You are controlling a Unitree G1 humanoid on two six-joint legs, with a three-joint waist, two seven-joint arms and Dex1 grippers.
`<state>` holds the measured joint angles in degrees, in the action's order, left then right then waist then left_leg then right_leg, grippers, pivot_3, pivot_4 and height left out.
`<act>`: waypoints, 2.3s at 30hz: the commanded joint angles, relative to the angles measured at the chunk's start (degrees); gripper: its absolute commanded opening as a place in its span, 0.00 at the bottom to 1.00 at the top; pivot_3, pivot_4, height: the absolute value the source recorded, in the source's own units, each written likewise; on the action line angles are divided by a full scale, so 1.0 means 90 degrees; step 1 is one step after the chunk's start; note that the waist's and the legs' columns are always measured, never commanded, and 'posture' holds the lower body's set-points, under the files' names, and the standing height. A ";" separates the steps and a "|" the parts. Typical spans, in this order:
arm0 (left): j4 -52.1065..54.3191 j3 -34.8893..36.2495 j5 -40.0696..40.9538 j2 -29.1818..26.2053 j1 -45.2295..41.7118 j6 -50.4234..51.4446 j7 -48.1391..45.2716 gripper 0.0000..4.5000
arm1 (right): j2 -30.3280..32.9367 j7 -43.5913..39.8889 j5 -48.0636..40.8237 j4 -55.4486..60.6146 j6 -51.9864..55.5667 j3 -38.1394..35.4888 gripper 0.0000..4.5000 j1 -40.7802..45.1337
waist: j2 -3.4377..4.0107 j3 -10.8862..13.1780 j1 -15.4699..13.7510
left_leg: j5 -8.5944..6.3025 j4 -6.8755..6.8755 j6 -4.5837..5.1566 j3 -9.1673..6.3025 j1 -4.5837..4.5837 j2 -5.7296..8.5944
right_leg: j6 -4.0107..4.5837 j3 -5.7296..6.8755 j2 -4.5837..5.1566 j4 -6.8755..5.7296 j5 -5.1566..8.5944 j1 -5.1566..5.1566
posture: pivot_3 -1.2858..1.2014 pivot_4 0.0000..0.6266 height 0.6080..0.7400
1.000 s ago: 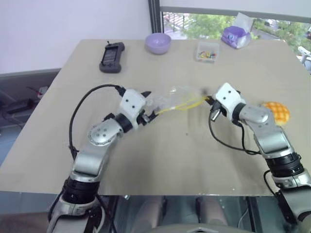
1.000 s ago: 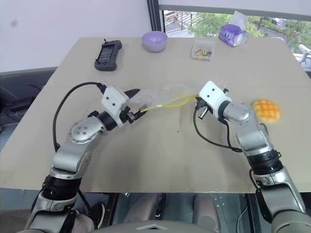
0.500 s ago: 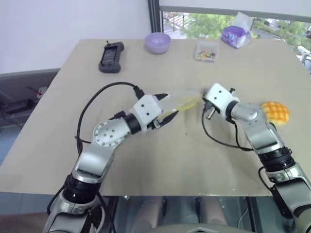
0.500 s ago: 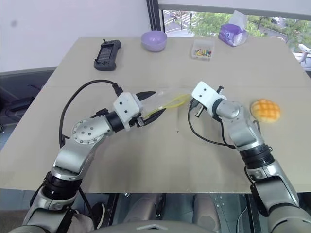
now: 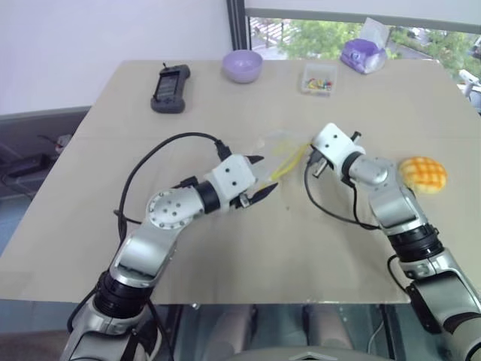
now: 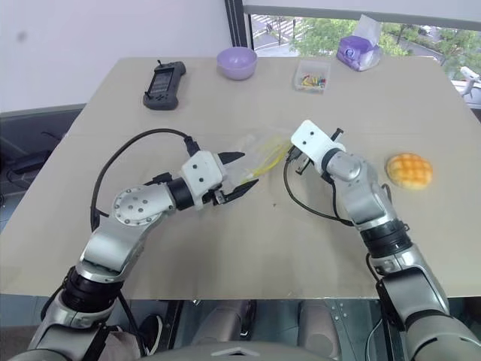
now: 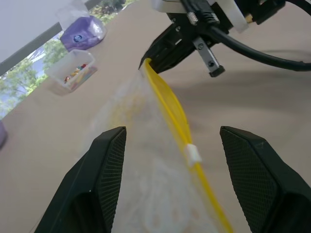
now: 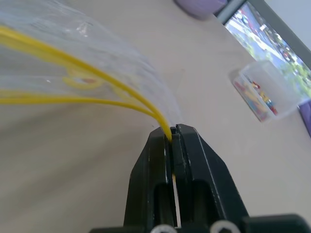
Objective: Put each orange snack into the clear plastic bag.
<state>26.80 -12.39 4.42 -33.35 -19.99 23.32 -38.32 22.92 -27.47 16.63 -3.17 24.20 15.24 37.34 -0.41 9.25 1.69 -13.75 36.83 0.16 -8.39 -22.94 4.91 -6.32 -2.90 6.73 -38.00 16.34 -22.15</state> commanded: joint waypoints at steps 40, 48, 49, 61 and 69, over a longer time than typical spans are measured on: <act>-0.0170 -0.0091 -0.1134 0.0284 0.0226 -0.0063 0.0396 0.05 | -0.0200 0.0203 0.0272 0.0733 0.0631 0.0021 0.00 -0.0083 | 0.0001 0.0000 0.0065 | 0.0000 -0.0002 0.0000 0.0004 0.0000 0.0000 | 0.0000 -0.0006 0.0000 -0.0005 0.0000 -0.0006 | 0.52 0.24 1.00; -0.0244 0.0008 -0.1236 0.0287 0.0140 -0.0251 0.0551 0.05 | -0.0211 -0.0101 0.0096 0.0850 0.0674 0.0082 0.00 -0.0154 | 0.0001 0.0000 0.0065 | 0.0000 -0.0002 0.0000 0.0003 0.0000 0.0000 | 0.0000 -0.0006 0.0000 -0.0005 0.0000 -0.0006 | 0.52 0.24 1.00; -0.0262 0.0004 -0.1247 0.0276 0.0151 -0.0280 0.0552 0.05 | -0.0201 -0.0197 0.0045 0.0911 0.0691 0.0087 0.00 -0.0171 | 0.0001 0.0000 0.0065 | 0.0000 -0.0002 0.0000 0.0004 0.0000 0.0000 | 0.0000 -0.0006 0.0000 -0.0005 0.0000 -0.0006 | 0.52 0.24 1.00; -0.0349 0.0032 -0.1265 0.0281 0.0131 -0.0389 0.0537 0.00 | 0.0773 -0.1720 -0.1010 0.1779 0.1083 -0.0497 0.69 -0.0460 | 0.0000 0.0001 0.0039 | 0.0000 -0.0001 0.0001 0.0002 -0.0003 0.0000 | 0.0000 -0.0004 0.0004 -0.0002 0.0000 -0.0005 | 0.52 0.24 1.00; -0.0413 0.0015 -0.1276 0.0258 0.0100 -0.0467 0.0503 0.00 | 0.1483 -0.2389 -0.2250 0.2028 0.2133 -0.1483 0.69 0.0009 | 0.0000 0.0001 0.0071 | -0.0001 -0.0001 0.0002 0.0005 -0.0002 -0.0004 | 0.0000 -0.0005 0.0000 -0.0004 0.0000 -0.0005 | 0.52 0.24 1.00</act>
<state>22.75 -13.36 -6.70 -30.87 -18.17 20.45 -33.98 35.87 -48.60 -0.92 12.52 41.35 4.83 35.16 -0.41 9.26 2.33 -13.76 36.82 0.18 -8.34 -22.95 4.86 -6.33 -2.94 6.72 -38.04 16.34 -22.19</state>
